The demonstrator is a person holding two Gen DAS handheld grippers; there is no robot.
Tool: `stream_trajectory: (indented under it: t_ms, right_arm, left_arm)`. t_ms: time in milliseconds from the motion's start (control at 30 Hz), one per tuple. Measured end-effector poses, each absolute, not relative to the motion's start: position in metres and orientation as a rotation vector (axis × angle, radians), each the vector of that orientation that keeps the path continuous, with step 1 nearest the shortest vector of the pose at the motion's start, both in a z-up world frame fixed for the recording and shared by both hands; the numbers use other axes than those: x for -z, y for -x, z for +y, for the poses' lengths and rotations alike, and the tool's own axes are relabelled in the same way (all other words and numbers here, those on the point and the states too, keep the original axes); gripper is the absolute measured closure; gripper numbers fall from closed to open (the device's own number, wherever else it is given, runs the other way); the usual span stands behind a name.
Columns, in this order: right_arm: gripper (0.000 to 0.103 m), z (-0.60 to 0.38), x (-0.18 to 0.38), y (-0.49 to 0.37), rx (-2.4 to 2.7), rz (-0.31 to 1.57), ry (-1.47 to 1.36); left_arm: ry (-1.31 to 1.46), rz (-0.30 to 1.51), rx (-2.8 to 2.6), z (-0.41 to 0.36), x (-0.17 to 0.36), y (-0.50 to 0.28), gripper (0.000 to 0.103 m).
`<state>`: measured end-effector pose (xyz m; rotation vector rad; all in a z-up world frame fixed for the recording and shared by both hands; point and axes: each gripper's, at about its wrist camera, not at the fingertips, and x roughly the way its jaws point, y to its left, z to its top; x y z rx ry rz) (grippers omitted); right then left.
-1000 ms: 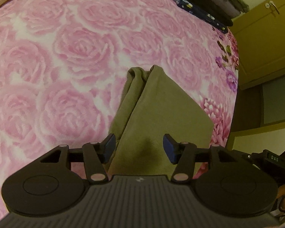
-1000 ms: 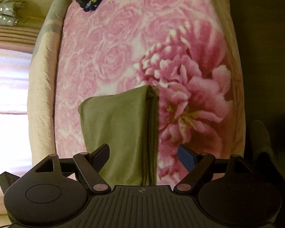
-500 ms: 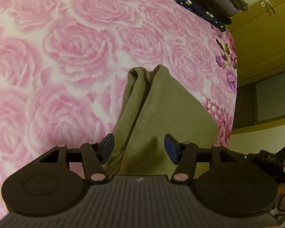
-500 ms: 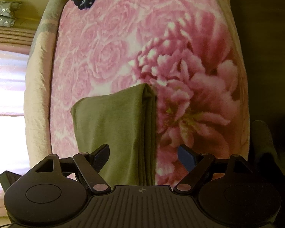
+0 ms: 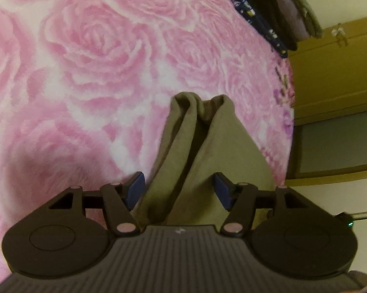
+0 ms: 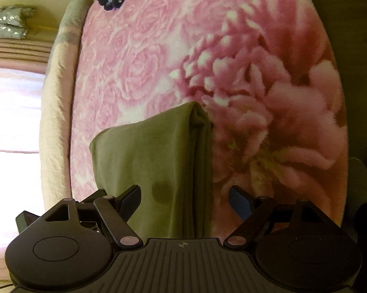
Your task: Fold clothes
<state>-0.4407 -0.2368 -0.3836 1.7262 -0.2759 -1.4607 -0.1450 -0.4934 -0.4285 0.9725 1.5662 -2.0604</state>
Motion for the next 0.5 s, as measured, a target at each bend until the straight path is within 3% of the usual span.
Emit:
stream_trajectory:
  t_ms: [300,367,500]
  right_arm:
    - [0.021,-0.247,0.383,0.440,1.418,-0.201,-1.655]
    - [0.028,-0.249,0.381,0.442,1.414,-0.170,-1.652]
    - [0.028,-0.253,0.369,0.452,1.439,-0.052,-1.619]
  left_arm:
    - [-0.885,1.643,2.045,-0.489,0.429,0.131,0.045]
    - [-0.887,1.626,2.014,-0.483,0.425,0.125,0.045]
    - [-0.789,1.631,1.903,-0.457,0.407,0.096,0.045]
